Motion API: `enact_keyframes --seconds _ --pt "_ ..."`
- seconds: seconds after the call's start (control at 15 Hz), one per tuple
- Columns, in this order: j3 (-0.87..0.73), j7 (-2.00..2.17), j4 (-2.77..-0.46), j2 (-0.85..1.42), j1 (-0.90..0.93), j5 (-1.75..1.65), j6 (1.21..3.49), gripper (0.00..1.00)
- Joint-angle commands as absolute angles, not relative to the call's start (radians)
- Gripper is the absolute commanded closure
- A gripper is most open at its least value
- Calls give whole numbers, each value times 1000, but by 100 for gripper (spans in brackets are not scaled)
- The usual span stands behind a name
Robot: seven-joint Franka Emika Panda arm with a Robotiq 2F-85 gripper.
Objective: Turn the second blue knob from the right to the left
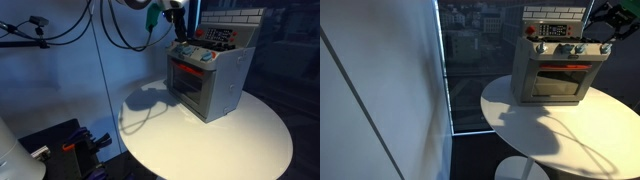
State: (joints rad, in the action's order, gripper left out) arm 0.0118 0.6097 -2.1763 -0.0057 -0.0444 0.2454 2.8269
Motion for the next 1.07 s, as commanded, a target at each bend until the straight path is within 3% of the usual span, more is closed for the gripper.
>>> enact_keyframes --seconds 0.0,1.0 --pt "2 565 -2178 17 -32 301 2895 0" --pt "15 500 -2151 82 -5 402 2990 0"
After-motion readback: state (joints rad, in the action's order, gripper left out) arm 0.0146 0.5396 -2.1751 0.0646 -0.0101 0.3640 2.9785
